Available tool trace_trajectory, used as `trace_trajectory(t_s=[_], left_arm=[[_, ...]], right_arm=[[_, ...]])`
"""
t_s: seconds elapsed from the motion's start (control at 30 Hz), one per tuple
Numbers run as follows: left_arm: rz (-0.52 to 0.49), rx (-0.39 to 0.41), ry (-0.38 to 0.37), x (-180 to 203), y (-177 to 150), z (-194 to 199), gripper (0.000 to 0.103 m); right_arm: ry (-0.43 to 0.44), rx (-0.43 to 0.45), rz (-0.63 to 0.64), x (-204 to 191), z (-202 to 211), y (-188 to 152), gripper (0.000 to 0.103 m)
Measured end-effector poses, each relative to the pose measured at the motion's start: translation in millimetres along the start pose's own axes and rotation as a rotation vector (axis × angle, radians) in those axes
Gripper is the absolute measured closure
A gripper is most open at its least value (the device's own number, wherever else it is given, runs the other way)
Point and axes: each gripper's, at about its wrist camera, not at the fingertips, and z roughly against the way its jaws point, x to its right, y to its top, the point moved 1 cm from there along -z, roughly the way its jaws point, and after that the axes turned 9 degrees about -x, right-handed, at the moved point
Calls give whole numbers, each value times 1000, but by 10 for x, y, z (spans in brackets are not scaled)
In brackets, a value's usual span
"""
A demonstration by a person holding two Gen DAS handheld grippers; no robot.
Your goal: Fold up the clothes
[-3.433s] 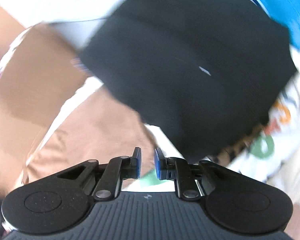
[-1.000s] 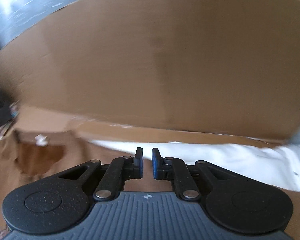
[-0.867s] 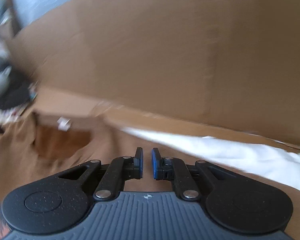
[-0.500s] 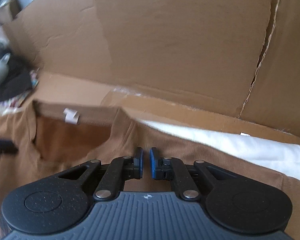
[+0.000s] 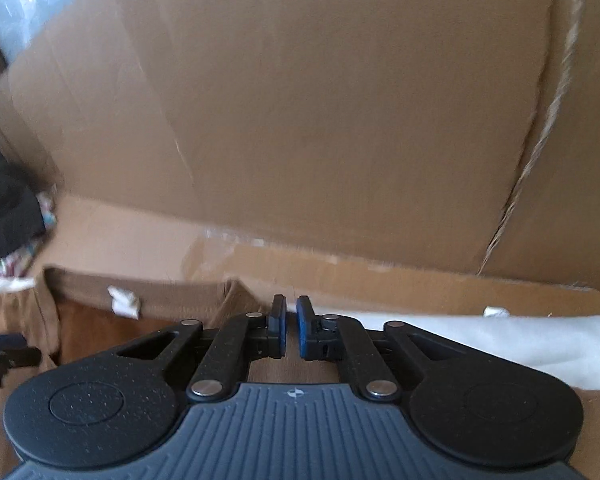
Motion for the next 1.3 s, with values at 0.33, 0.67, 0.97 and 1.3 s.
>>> trace_trajectory(t_s=[0.33,0.67,0.97,1.3], left_arm=[[-38,22,26,74,82,-38,64],[-3,55,-18,149,44,186,61],[-15,90,20,-26,-329,546,42],[66,45,44,-455,-798,759,35]], right_arm=[[91,-63,170,-247,182,-415,92],[25,-112,246,-736,73,-310,46],[62,-92,273,-766,476,-504,45],[27,-125,180,-343,885,-905,45]])
